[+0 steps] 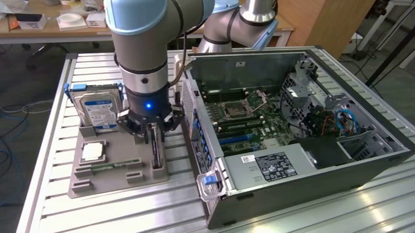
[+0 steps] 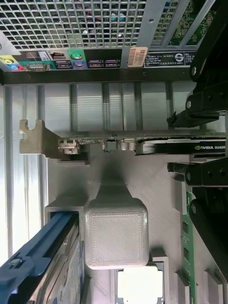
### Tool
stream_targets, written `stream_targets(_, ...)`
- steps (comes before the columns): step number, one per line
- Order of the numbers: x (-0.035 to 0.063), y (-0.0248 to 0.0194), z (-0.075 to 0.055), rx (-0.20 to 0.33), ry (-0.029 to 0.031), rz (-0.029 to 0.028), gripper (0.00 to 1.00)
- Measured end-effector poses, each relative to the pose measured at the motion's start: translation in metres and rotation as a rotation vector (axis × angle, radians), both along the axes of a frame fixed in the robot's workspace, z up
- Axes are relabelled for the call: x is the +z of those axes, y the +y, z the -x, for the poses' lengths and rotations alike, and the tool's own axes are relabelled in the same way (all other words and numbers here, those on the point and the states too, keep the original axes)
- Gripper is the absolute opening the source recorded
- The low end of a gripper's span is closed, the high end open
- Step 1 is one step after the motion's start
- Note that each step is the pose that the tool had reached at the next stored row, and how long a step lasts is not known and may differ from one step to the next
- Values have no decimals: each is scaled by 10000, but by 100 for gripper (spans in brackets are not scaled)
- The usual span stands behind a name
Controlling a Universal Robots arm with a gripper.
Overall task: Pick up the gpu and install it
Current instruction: 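Pick up the gpu and move the gpu toward the slot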
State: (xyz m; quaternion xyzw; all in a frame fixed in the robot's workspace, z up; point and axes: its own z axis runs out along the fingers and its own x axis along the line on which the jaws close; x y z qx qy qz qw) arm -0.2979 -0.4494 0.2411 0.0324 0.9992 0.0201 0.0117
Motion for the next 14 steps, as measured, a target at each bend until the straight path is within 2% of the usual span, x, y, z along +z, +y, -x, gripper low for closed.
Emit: stream_targets(14, -35, 0, 0, 1, 0, 0, 43)
